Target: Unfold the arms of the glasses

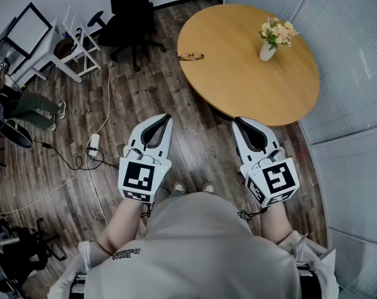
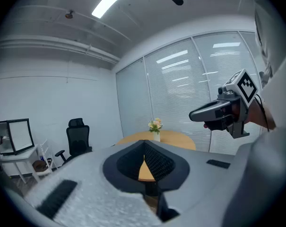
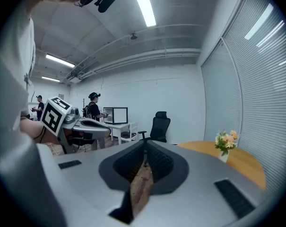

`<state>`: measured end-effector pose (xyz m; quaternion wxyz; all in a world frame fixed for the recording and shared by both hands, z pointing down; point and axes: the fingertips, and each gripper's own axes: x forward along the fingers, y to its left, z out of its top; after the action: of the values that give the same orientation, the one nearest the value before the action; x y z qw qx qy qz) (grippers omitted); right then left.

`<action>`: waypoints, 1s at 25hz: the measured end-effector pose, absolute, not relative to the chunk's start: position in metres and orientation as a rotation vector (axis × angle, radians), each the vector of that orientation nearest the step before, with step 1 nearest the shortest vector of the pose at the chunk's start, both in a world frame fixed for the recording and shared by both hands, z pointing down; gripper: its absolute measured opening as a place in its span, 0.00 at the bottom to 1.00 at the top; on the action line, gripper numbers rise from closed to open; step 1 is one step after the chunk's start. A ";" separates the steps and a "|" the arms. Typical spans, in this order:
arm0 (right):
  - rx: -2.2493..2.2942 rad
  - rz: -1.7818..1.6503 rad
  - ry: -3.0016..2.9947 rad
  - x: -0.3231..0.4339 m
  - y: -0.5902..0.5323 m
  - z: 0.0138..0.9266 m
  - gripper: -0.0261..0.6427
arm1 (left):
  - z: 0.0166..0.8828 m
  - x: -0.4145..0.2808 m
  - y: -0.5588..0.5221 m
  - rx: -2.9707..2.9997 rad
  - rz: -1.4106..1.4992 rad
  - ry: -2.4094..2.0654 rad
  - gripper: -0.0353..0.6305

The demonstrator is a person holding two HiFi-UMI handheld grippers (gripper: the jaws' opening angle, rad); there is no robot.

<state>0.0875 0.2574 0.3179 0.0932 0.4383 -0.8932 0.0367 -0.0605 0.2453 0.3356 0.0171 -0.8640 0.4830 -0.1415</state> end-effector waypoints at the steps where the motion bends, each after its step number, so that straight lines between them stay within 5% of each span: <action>1: 1.304 0.112 -2.647 0.087 0.259 0.318 0.10 | 0.334 -0.061 0.247 -2.687 -0.441 1.498 0.09; 25: 1.333 0.145 -2.645 0.101 0.257 0.323 0.10 | 0.338 -0.049 0.250 -2.689 -0.469 1.497 0.09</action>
<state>0.1008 0.2573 0.3230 0.0883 0.4477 -0.8885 0.0487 -0.0487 0.2500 0.3381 0.0141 -0.8636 0.4808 -0.1506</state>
